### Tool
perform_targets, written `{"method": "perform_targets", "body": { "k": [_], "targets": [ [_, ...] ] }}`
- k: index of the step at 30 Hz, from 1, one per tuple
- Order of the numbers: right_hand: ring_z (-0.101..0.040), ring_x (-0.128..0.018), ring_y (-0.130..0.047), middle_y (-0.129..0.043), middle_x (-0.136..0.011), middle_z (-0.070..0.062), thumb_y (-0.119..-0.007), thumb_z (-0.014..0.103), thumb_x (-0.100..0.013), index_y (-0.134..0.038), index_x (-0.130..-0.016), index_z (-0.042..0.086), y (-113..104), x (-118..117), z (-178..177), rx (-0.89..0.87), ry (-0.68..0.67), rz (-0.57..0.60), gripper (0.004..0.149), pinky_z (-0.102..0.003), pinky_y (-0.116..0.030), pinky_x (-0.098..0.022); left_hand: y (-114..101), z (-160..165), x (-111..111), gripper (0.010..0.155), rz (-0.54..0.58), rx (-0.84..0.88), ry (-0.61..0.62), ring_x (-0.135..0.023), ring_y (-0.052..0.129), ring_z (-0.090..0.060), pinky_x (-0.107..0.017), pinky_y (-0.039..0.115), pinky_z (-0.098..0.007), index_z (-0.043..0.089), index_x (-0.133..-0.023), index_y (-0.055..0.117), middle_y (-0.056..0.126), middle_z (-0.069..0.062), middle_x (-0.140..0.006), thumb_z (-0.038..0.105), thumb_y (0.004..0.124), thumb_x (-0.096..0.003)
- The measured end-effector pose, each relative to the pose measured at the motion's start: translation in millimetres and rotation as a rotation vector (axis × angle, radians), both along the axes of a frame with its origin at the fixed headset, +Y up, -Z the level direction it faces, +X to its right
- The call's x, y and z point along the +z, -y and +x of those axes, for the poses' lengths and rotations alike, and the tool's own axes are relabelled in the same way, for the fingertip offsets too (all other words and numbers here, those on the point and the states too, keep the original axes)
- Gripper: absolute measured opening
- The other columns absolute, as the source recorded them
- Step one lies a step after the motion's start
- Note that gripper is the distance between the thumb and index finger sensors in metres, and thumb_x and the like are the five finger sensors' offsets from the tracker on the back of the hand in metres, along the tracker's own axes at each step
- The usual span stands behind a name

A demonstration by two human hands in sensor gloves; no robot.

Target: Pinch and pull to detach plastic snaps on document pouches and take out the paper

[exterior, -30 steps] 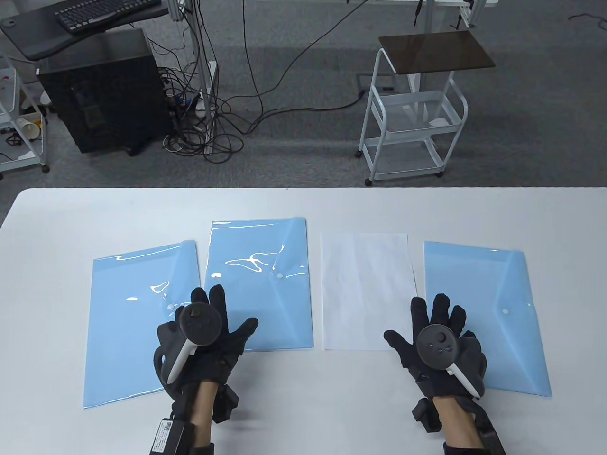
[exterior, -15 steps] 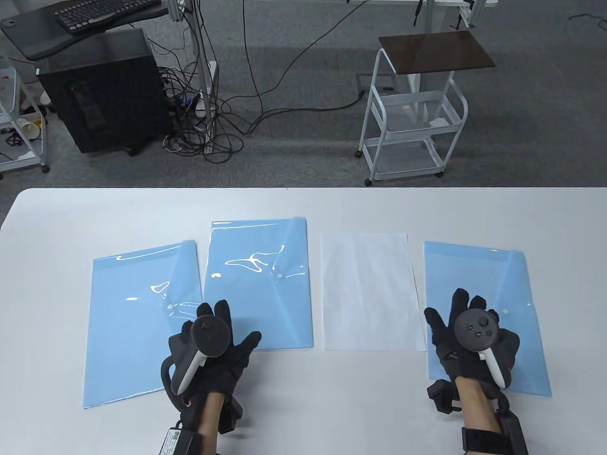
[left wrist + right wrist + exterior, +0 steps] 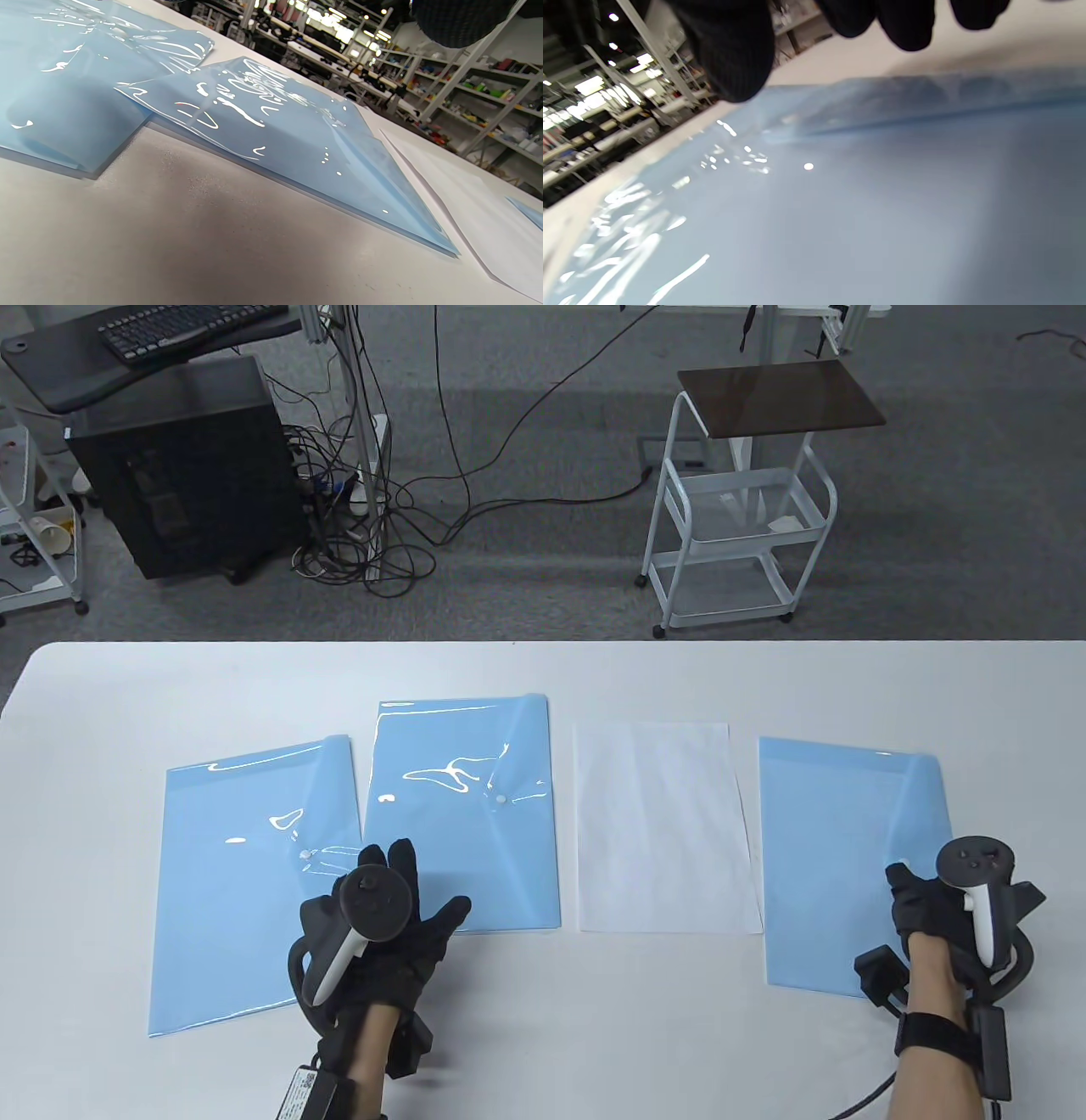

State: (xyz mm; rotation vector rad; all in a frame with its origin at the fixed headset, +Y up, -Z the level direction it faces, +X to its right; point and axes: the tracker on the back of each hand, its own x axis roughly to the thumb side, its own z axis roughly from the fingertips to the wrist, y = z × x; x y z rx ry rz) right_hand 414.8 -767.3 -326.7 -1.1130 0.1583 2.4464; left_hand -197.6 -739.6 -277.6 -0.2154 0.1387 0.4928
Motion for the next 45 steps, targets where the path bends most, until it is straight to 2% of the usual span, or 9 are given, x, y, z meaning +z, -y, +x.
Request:
{"method": "perform_targets", "body": {
  "k": [7, 12, 18, 23, 29, 32, 35, 39, 45],
  "targets": [
    [-0.069, -0.092, -0.056, -0.050, -0.114, -0.040, -0.097, 0.053, -0.039, -0.042, -0.112, -0.009, 12.5, -9.3, 9.4, 0.085, -0.035, -0.134, 0.110, -0.083, -0.057, -0.055, 0.1, 0.7, -0.7, 0.095, -0.005, 0.029, 0.005, -0.106, 0.036, -0.066, -0.066, 0.048, -0.079, 0.023, -0.118, 0.020, 0.025, -0.021, -0.124, 0.073, 0.064, -0.0512],
    [-0.061, -0.086, -0.065, -0.054, -0.109, -0.039, -0.100, 0.051, -0.035, -0.042, -0.111, -0.012, 11.9, -17.9, 11.4, 0.082, -0.040, -0.171, 0.115, -0.078, -0.066, -0.054, 0.0, 1.6, -0.2, 0.095, -0.011, 0.045, 0.005, -0.105, 0.036, -0.066, -0.066, 0.048, -0.079, 0.022, -0.118, 0.019, 0.025, -0.022, -0.124, 0.073, 0.064, -0.0512],
    [-0.053, -0.079, -0.068, -0.060, -0.102, -0.032, -0.100, 0.053, -0.031, -0.043, -0.109, -0.013, 16.6, -19.7, 24.6, 0.018, -0.056, -0.182, 0.118, -0.076, -0.064, -0.056, 0.1, 2.1, 0.0, 0.095, -0.016, 0.058, 0.002, -0.105, 0.037, -0.066, -0.066, 0.048, -0.079, 0.022, -0.118, 0.019, 0.025, -0.021, -0.124, 0.073, 0.064, -0.0512],
    [-0.049, -0.074, -0.072, -0.067, -0.094, -0.023, -0.100, 0.052, -0.032, -0.049, -0.107, -0.003, 15.0, -19.8, 24.2, -0.007, -0.062, -0.193, 0.107, -0.076, -0.066, -0.055, 1.6, 2.5, -2.6, 0.096, -0.022, 0.063, -0.003, -0.105, 0.037, -0.066, -0.066, 0.048, -0.078, 0.022, -0.118, 0.019, 0.025, -0.022, -0.124, 0.073, 0.065, -0.0511],
    [-0.054, -0.080, -0.071, -0.064, -0.102, -0.029, -0.101, 0.049, -0.033, -0.056, -0.101, 0.002, 10.7, -19.7, 16.9, 0.042, -0.051, -0.181, 0.094, -0.078, -0.064, -0.056, 0.4, 4.2, -2.3, 0.095, -0.014, 0.062, 0.002, -0.105, 0.038, -0.065, -0.066, 0.049, -0.078, 0.022, -0.118, 0.019, 0.026, -0.021, -0.124, 0.073, 0.064, -0.0512],
    [-0.052, -0.078, -0.081, -0.075, -0.098, -0.027, -0.102, 0.046, -0.034, -0.062, -0.097, 0.004, 2.6, -21.0, 8.6, 0.155, -0.028, -0.187, 0.085, -0.073, -0.071, -0.055, 0.7, 4.6, -1.5, 0.095, -0.011, 0.069, 0.004, -0.105, 0.039, -0.065, -0.066, 0.050, -0.078, 0.022, -0.118, 0.020, 0.027, -0.021, -0.124, 0.073, 0.065, -0.0512],
    [-0.042, -0.067, -0.096, -0.088, -0.087, -0.019, -0.101, 0.041, -0.037, -0.069, -0.091, 0.007, -5.2, -19.9, 2.6, 0.213, 0.017, -0.161, 0.072, -0.065, -0.082, -0.047, -0.2, 4.5, 0.0, 0.095, -0.006, 0.075, 0.008, -0.105, 0.040, -0.065, -0.066, 0.051, -0.078, 0.022, -0.118, 0.020, 0.027, -0.022, -0.124, 0.073, 0.065, -0.0513],
    [-0.035, -0.057, -0.103, -0.097, -0.075, -0.013, -0.100, 0.036, -0.038, -0.075, -0.086, 0.011, -25.8, -19.6, -8.7, 0.324, 0.013, -0.137, 0.060, -0.059, -0.088, -0.041, -2.5, 4.3, 3.0, 0.095, 0.006, 0.087, 0.012, -0.105, 0.041, -0.065, -0.066, 0.051, -0.077, 0.022, -0.118, 0.020, 0.028, -0.022, -0.124, 0.073, 0.065, -0.0513],
    [-0.032, -0.049, -0.105, -0.102, -0.068, -0.012, -0.098, 0.026, -0.043, -0.082, -0.085, 0.015, -78.4, -14.4, -36.2, 0.419, -0.030, -0.026, 0.047, -0.056, -0.089, -0.036, -6.6, 3.8, 9.3, 0.095, 0.026, 0.114, 0.019, -0.105, 0.042, -0.065, -0.066, 0.053, -0.077, 0.021, -0.118, 0.021, 0.029, -0.022, -0.124, 0.072, 0.065, -0.0513]
  ]
}}
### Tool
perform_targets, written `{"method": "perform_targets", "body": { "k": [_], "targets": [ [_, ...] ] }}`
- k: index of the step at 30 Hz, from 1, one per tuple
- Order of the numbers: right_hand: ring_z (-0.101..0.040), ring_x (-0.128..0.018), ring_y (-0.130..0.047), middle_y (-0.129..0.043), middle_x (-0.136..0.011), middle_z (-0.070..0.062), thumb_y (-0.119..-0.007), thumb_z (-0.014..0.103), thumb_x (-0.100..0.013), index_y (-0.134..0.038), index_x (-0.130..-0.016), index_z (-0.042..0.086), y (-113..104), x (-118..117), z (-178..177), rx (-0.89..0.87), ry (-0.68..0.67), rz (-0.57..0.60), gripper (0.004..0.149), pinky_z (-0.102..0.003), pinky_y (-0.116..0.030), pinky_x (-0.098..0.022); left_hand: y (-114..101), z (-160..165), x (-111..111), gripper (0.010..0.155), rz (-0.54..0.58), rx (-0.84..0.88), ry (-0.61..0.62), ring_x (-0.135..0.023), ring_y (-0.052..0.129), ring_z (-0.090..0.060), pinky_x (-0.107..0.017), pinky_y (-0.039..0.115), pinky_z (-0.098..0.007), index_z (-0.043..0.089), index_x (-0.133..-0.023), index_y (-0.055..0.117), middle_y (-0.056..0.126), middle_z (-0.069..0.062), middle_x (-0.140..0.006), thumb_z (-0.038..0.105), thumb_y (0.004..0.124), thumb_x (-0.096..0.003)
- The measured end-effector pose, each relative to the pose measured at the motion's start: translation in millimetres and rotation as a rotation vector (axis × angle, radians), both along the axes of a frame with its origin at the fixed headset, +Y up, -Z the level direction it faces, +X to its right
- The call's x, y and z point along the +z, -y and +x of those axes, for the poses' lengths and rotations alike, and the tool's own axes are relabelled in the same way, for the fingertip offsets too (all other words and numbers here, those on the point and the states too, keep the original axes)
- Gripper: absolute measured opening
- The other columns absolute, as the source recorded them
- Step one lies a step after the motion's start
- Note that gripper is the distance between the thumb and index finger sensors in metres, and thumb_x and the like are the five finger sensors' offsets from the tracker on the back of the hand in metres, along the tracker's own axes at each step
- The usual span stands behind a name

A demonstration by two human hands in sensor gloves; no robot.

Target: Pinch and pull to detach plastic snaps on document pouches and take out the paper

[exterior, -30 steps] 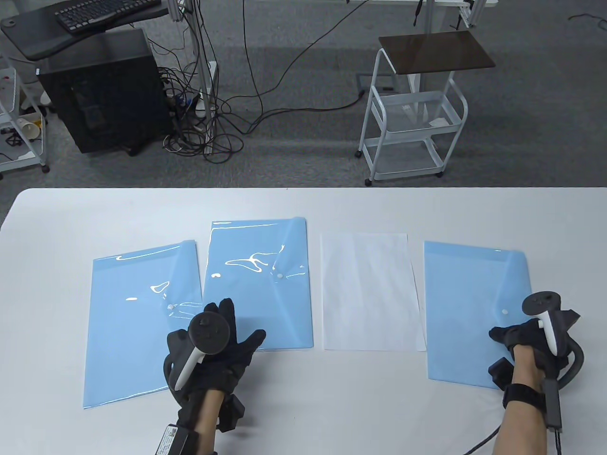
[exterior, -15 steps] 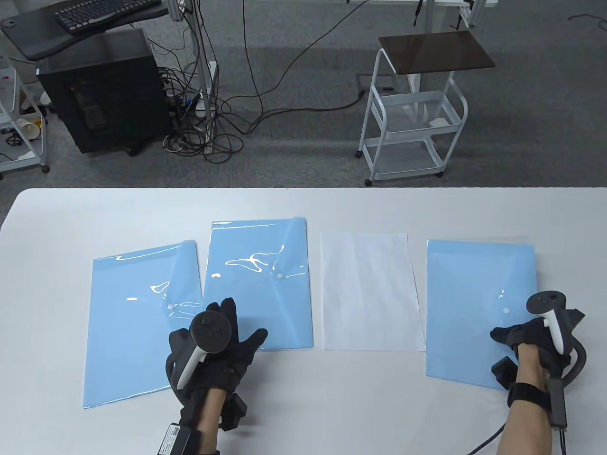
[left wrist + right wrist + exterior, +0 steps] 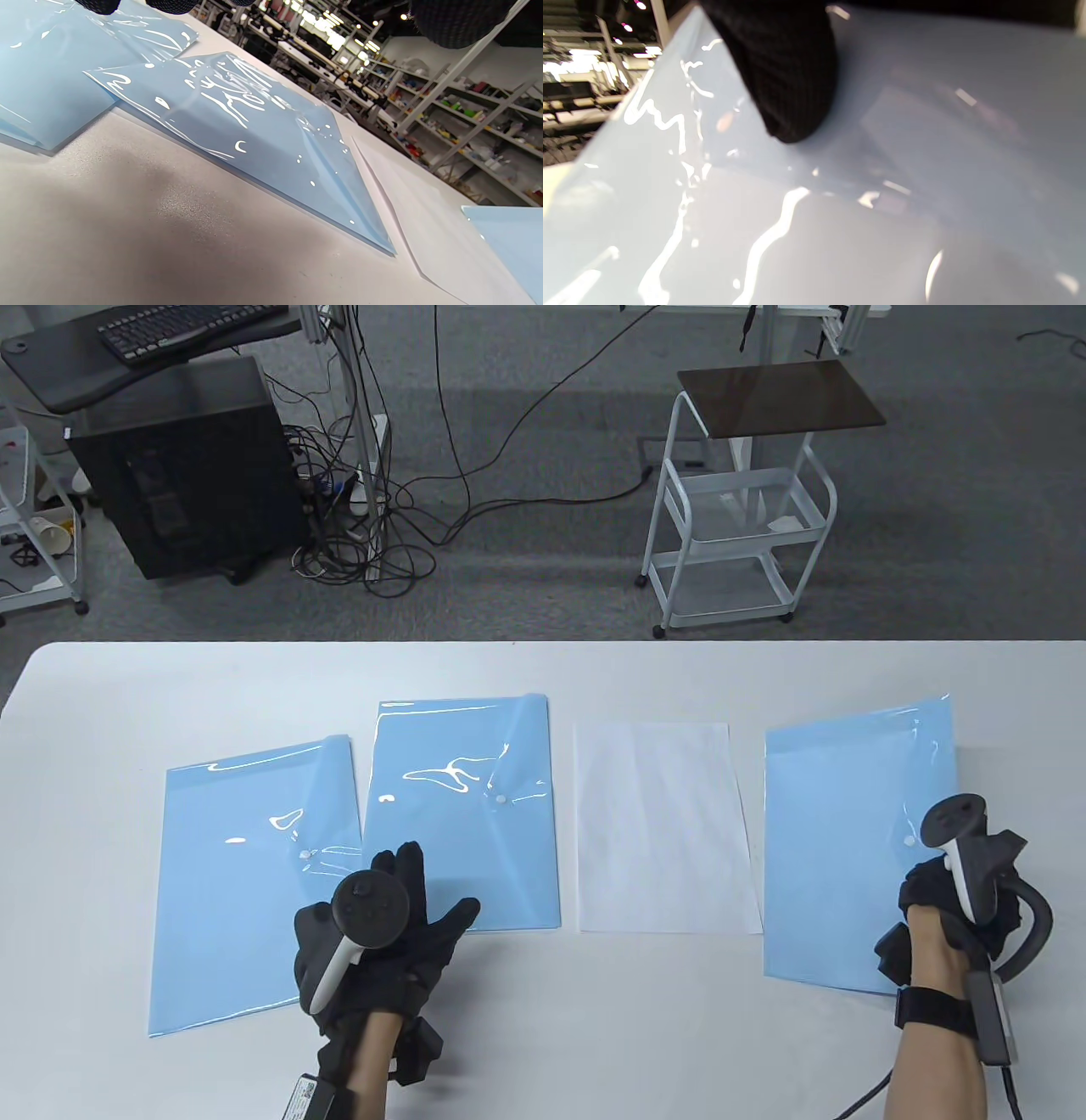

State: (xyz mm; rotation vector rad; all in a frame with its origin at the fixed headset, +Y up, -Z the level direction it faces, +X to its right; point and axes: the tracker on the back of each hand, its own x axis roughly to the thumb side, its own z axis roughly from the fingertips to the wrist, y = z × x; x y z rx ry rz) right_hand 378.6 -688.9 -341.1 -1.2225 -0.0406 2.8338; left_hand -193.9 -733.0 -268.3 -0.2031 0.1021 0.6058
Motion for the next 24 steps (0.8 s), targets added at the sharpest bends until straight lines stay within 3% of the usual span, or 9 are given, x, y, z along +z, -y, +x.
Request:
{"method": "perform_targets", "body": {
  "k": [7, 15, 20, 24],
  "targets": [
    [-0.030, -0.043, -0.108, -0.107, -0.063, -0.011, -0.097, 0.026, -0.044, -0.089, -0.081, 0.016, -65.4, 15.7, -44.5, 0.068, -0.117, 0.118, 0.039, -0.052, -0.092, -0.032, -4.9, -0.6, 8.4, 0.094, 0.023, 0.046, 0.008, -0.105, 0.044, -0.065, -0.066, 0.055, -0.076, 0.021, -0.118, 0.022, 0.031, -0.022, -0.123, 0.072, 0.065, -0.0516],
    [-0.031, -0.044, -0.106, -0.105, -0.067, -0.014, -0.089, 0.023, -0.049, -0.085, -0.085, 0.014, -127.1, 48.5, -93.5, 0.094, -0.261, 0.296, 0.037, -0.053, -0.090, -0.033, -9.3, -1.9, 12.9, 0.094, 0.044, 0.082, 0.014, -0.104, 0.046, -0.065, -0.066, 0.055, -0.076, 0.020, -0.118, 0.023, 0.032, -0.022, -0.123, 0.072, 0.065, -0.0517],
    [-0.030, -0.045, -0.105, -0.103, -0.069, -0.014, -0.084, 0.022, -0.052, -0.082, -0.088, 0.012, -146.4, 74.0, -116.5, 0.037, -0.372, 0.431, 0.037, -0.053, -0.089, -0.033, -9.7, -2.4, 14.0, 0.094, 0.044, 0.099, 0.014, -0.104, 0.046, -0.064, -0.066, 0.056, -0.075, 0.020, -0.118, 0.023, 0.032, -0.022, -0.123, 0.072, 0.065, -0.0519],
    [-0.028, -0.043, -0.104, -0.102, -0.069, -0.013, -0.079, 0.022, -0.054, -0.079, -0.090, 0.010, -142.3, 88.8, -129.3, -0.090, -0.492, 0.553, 0.038, -0.052, -0.089, -0.032, -10.1, -2.9, 14.8, 0.094, 0.043, 0.101, 0.007, -0.104, 0.047, -0.065, -0.066, 0.056, -0.075, 0.020, -0.118, 0.023, 0.033, -0.022, -0.123, 0.072, 0.064, -0.0519]
  ]
}}
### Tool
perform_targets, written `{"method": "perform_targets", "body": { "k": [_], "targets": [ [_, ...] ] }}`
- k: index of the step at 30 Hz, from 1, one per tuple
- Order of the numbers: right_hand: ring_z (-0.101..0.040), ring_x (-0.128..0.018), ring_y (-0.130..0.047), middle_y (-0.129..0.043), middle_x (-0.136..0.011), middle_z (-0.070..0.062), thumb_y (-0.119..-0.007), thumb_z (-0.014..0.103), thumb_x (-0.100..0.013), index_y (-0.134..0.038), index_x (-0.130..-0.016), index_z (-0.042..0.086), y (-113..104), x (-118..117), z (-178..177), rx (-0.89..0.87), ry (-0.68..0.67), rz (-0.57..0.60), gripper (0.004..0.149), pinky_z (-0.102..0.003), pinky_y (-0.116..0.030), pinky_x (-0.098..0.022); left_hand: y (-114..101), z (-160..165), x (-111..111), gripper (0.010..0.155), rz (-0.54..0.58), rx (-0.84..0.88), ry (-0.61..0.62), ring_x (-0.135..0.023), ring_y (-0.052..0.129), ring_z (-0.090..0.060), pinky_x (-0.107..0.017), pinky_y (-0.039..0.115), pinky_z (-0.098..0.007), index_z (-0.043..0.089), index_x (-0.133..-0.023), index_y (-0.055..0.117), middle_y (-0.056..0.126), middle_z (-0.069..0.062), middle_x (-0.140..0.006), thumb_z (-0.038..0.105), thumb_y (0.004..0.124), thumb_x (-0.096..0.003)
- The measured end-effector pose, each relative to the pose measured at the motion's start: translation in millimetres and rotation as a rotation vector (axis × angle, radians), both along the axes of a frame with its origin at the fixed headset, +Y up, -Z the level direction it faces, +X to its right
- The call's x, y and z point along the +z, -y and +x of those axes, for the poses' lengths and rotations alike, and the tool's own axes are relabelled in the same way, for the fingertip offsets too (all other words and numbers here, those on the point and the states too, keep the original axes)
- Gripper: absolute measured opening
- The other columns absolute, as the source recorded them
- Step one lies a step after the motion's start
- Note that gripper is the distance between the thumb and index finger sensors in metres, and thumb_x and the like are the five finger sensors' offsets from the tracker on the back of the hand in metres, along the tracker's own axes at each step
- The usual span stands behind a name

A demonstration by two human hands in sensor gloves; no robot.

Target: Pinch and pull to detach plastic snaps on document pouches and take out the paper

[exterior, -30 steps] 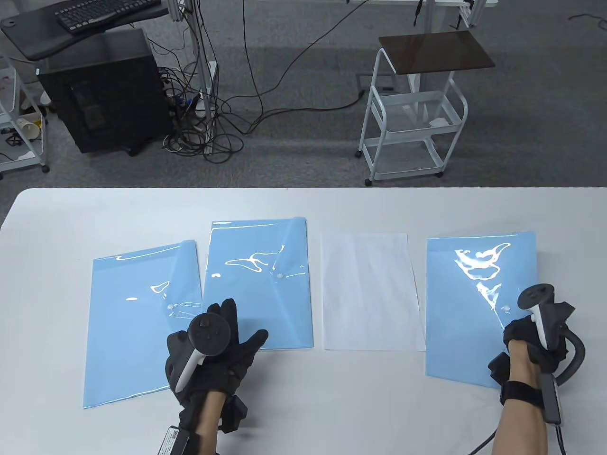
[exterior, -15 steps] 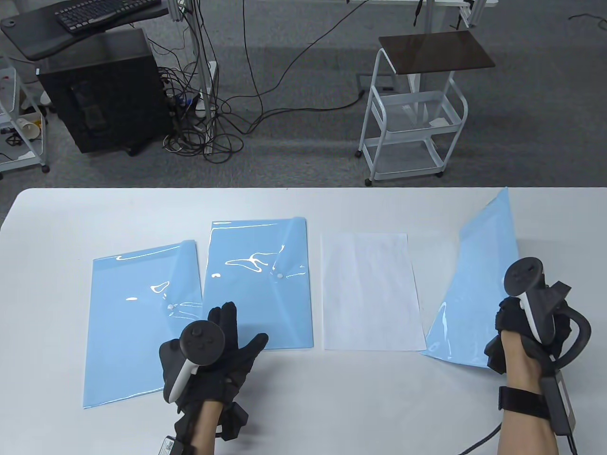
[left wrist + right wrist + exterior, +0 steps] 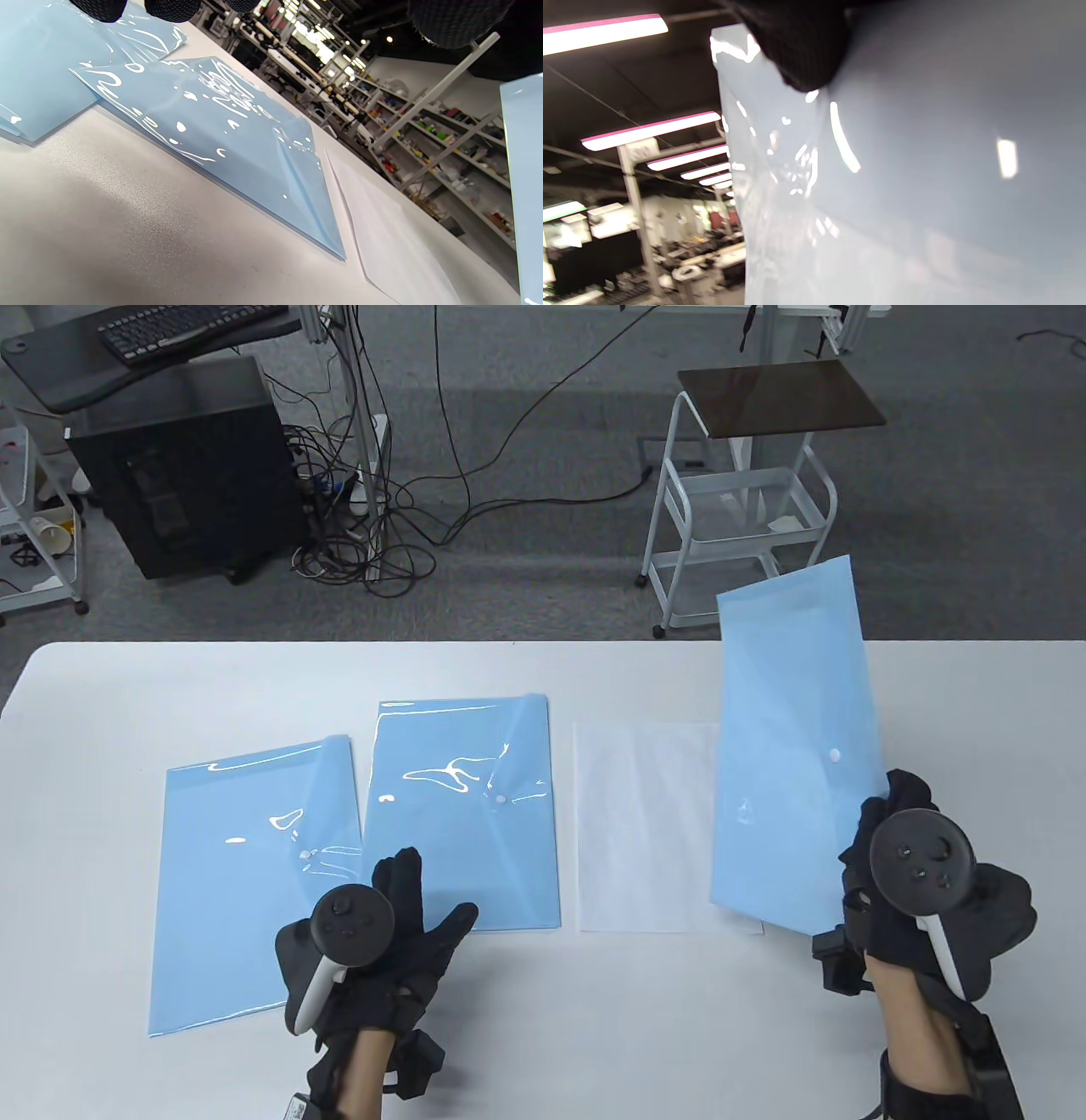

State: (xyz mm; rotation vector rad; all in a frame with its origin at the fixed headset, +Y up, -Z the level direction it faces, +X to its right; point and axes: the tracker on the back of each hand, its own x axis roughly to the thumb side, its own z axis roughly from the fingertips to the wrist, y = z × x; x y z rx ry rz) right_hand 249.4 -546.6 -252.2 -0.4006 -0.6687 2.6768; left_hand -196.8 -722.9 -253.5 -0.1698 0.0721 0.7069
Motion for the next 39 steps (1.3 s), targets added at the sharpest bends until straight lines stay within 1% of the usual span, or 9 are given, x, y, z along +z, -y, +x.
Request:
{"method": "perform_targets", "body": {
  "k": [5, 11, 19, 23, 25, 29, 32, 35, 39],
  "targets": [
    [-0.024, -0.040, -0.102, -0.100, -0.068, -0.012, -0.074, 0.021, -0.055, -0.075, -0.093, 0.010, 30.5, 6.7, -15.7, -0.194, -0.178, 0.077, 0.039, -0.050, -0.089, -0.030, -0.6, -0.9, 1.6, 0.094, 0.002, 0.011, -0.005, -0.104, 0.047, -0.065, -0.066, 0.056, -0.075, 0.020, -0.118, 0.023, 0.033, -0.022, -0.123, 0.072, 0.064, -0.0519],
    [-0.021, -0.039, -0.100, -0.097, -0.068, -0.009, -0.070, 0.022, -0.056, -0.072, -0.094, 0.010, 90.2, -6.2, -30.8, -0.447, -0.367, 0.030, 0.040, -0.049, -0.089, -0.030, 0.4, -2.5, 1.9, 0.094, -0.003, 0.012, -0.015, -0.104, 0.048, -0.065, -0.066, 0.056, -0.075, 0.019, -0.118, 0.023, 0.034, -0.022, -0.123, 0.072, 0.064, -0.0518],
    [-0.019, -0.033, -0.098, -0.098, -0.063, -0.008, -0.069, 0.023, -0.056, -0.073, -0.093, 0.009, 158.8, -24.1, -42.9, -0.588, -0.497, -0.022, 0.040, -0.048, -0.089, -0.028, 12.6, -6.5, -3.1, 0.095, -0.054, 0.019, -0.031, -0.104, 0.051, -0.063, -0.068, 0.054, -0.071, 0.018, -0.118, 0.024, 0.038, -0.022, -0.124, 0.075, 0.059, -0.0506],
    [-0.019, -0.034, -0.098, -0.097, -0.064, -0.007, -0.068, 0.023, -0.056, -0.072, -0.093, 0.009, 160.9, -23.8, -47.3, -0.617, -0.534, -0.034, 0.040, -0.048, -0.089, -0.029, 17.0, 0.2, -6.0, 0.100, -0.072, 0.137, 0.011, -0.105, 0.048, -0.062, -0.071, 0.051, -0.067, 0.014, -0.118, 0.022, 0.038, -0.024, -0.123, 0.078, 0.056, -0.0496],
    [-0.019, -0.035, -0.099, -0.097, -0.064, -0.007, -0.068, 0.023, -0.056, -0.072, -0.093, 0.009, 161.9, -23.5, -50.2, -0.652, -0.555, -0.035, 0.040, -0.048, -0.089, -0.029, 20.9, 7.1, -7.7, 0.104, -0.099, 0.323, 0.070, -0.105, 0.045, -0.061, -0.071, 0.050, -0.066, 0.010, -0.117, 0.018, 0.034, -0.025, -0.123, 0.079, 0.056, -0.0495],
    [-0.020, -0.035, -0.099, -0.097, -0.065, -0.007, -0.068, 0.023, -0.056, -0.071, -0.093, 0.008, 165.0, -21.6, -56.5, -0.711, -0.603, -0.055, 0.040, -0.049, -0.089, -0.029, 35.1, 27.2, -10.3, 0.106, -0.204, 0.902, 0.148, -0.104, 0.046, -0.062, -0.071, 0.055, -0.066, 0.007, -0.115, 0.014, 0.032, -0.026, -0.123, 0.075, 0.065, -0.0513],
    [-0.020, -0.036, -0.099, -0.097, -0.065, -0.007, -0.068, 0.023, -0.057, -0.071, -0.093, 0.008, 168.1, -19.9, -57.2, -0.701, -0.611, -0.073, 0.040, -0.049, -0.089, -0.030, 41.0, 33.1, -13.6, 0.097, -0.244, 0.906, 0.146, -0.098, 0.074, -0.051, -0.066, 0.076, -0.056, 0.008, -0.116, 0.028, 0.053, -0.022, -0.118, 0.068, 0.072, -0.0530],
    [-0.021, -0.036, -0.100, -0.097, -0.065, -0.007, -0.068, 0.023, -0.057, -0.071, -0.094, 0.008, 171.4, -18.3, -54.7, -0.686, -0.606, -0.086, 0.040, -0.049, -0.089, -0.030, 43.7, 31.7, -16.1, 0.064, -0.272, 0.894, 0.129, -0.074, 0.102, -0.031, -0.048, 0.092, -0.039, 0.012, -0.106, 0.061, 0.087, -0.009, -0.096, 0.048, 0.080, -0.0556],
    [-0.022, -0.037, -0.100, -0.098, -0.066, -0.008, -0.069, 0.024, -0.057, -0.071, -0.094, 0.007, 174.4, -16.7, -54.2, -0.674, -0.597, -0.103, 0.041, -0.050, -0.089, -0.030, 36.0, 32.9, -15.2, 0.045, -0.255, 0.869, 0.135, -0.055, 0.110, -0.022, -0.036, 0.095, -0.032, 0.015, -0.097, 0.073, 0.098, -0.005, -0.081, 0.034, 0.080, -0.0563]
  ]
}}
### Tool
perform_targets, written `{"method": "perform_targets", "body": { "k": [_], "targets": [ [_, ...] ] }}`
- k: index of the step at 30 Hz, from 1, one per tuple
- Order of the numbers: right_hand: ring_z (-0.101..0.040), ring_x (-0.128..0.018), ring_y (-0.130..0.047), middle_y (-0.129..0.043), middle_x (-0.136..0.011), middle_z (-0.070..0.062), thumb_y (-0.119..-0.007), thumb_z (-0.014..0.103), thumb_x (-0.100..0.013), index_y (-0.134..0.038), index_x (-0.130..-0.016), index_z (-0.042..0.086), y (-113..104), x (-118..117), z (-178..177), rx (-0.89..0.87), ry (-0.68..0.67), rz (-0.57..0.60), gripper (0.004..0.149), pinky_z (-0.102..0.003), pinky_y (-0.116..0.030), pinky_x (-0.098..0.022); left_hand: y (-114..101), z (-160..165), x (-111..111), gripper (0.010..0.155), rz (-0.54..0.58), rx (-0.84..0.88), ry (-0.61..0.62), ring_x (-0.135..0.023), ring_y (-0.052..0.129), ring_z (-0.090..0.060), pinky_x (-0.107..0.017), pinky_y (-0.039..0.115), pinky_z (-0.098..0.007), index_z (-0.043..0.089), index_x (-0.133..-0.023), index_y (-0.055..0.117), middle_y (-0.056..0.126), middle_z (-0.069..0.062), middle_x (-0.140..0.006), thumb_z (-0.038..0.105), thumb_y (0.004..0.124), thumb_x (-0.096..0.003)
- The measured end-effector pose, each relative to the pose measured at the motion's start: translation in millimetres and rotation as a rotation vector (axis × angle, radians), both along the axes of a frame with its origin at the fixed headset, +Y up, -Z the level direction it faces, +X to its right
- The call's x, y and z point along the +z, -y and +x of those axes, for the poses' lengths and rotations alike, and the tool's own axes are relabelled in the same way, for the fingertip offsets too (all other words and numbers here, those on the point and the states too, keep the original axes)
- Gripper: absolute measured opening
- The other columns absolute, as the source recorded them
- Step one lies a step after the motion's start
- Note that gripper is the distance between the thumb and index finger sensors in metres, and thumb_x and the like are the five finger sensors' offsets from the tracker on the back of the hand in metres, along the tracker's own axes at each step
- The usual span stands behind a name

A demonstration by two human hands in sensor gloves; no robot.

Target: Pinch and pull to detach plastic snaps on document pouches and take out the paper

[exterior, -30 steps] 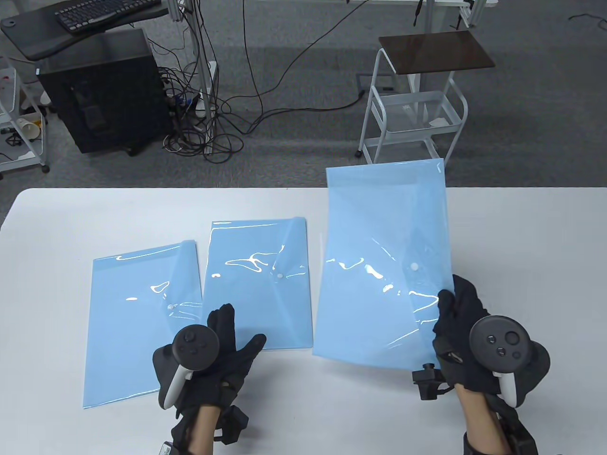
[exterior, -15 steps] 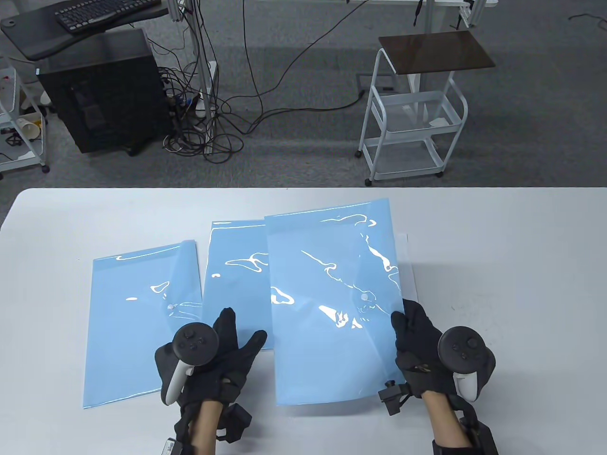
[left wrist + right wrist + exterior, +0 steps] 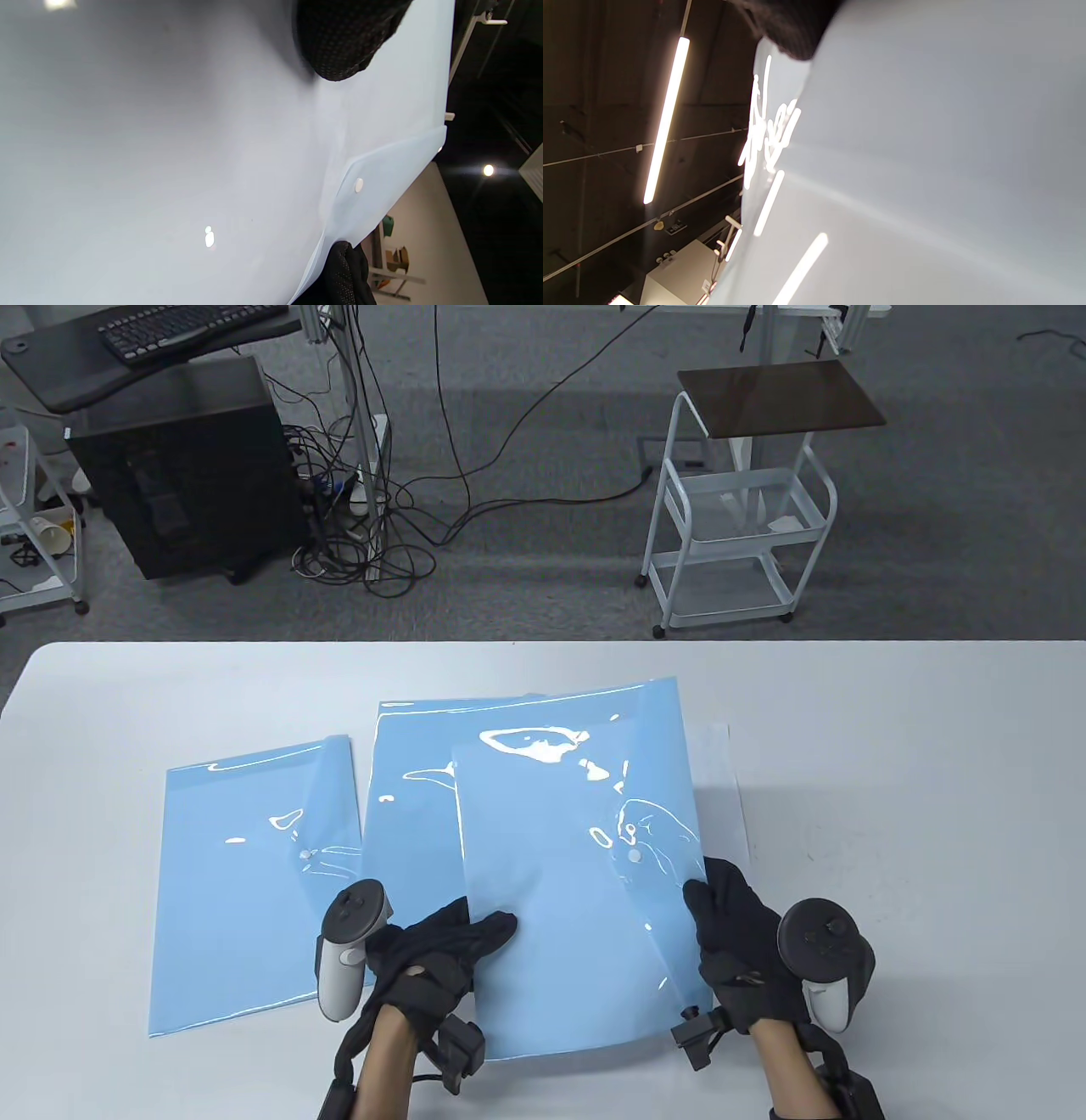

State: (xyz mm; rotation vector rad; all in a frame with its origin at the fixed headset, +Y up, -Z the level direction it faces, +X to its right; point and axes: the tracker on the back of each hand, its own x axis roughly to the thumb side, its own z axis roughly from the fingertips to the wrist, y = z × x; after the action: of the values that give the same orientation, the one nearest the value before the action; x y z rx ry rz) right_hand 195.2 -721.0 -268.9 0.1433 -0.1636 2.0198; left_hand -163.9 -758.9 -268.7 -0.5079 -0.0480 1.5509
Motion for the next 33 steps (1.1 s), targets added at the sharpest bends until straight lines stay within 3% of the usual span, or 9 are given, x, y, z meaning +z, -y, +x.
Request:
{"method": "perform_targets", "body": {
  "k": [7, 12, 18, 22, 33],
  "targets": [
    [-0.034, -0.049, -0.100, -0.093, -0.081, -0.017, -0.074, 0.025, -0.056, -0.061, -0.103, 0.002, -0.1, 3.8, 3.2, 0.032, 0.061, 0.017, 0.053, -0.059, -0.085, -0.037, -31.0, -5.3, 4.5, 0.043, 0.080, -0.193, -0.063, -0.047, 0.109, -0.020, -0.032, 0.094, -0.030, 0.014, -0.095, 0.073, 0.098, -0.006, -0.077, 0.030, 0.077, -0.0558],
    [-0.050, -0.074, -0.088, -0.077, -0.100, -0.029, -0.074, 0.033, -0.058, -0.049, -0.110, 0.003, -1.3, 5.8, 6.5, 0.105, 0.082, 0.057, 0.065, -0.070, -0.077, -0.046, -38.6, -11.7, 14.1, 0.043, 0.063, -0.310, -0.076, -0.046, 0.108, -0.020, -0.031, 0.094, -0.030, 0.012, -0.096, 0.071, 0.097, -0.007, -0.077, 0.029, 0.075, -0.0565],
    [-0.065, -0.091, -0.065, -0.059, -0.111, -0.037, -0.074, 0.040, -0.058, -0.045, -0.112, 0.002, -1.6, 9.3, 3.1, 0.174, 0.064, 0.078, 0.072, -0.079, -0.063, -0.053, -16.0, -16.8, 24.3, 0.044, -0.025, -0.310, -0.079, -0.046, 0.106, -0.021, -0.032, 0.092, -0.032, 0.010, -0.097, 0.069, 0.094, -0.007, -0.077, 0.029, 0.073, -0.0576],
    [-0.067, -0.092, -0.061, -0.056, -0.112, -0.039, -0.074, 0.042, -0.058, -0.045, -0.112, 0.001, 1.1, 10.2, -2.0, 0.217, 0.041, 0.070, 0.074, -0.081, -0.060, -0.053, 2.5, -19.6, 24.4, 0.044, -0.109, -0.304, -0.076, -0.044, 0.105, -0.022, -0.032, 0.092, -0.033, 0.008, -0.097, 0.068, 0.094, -0.008, -0.076, 0.029, 0.072, -0.0582],
    [-0.071, -0.092, -0.056, -0.051, -0.113, -0.042, -0.075, 0.047, -0.057, -0.042, -0.112, -0.003, 10.9, 11.7, -27.3, 0.387, -0.066, 0.018, 0.081, -0.084, -0.056, -0.053, 21.3, -14.4, 24.5, 0.045, -0.206, -0.477, -0.072, -0.041, 0.105, -0.022, -0.030, 0.092, -0.033, 0.008, -0.094, 0.069, 0.095, -0.006, -0.071, 0.034, 0.074, -0.0582]
  ]
}}
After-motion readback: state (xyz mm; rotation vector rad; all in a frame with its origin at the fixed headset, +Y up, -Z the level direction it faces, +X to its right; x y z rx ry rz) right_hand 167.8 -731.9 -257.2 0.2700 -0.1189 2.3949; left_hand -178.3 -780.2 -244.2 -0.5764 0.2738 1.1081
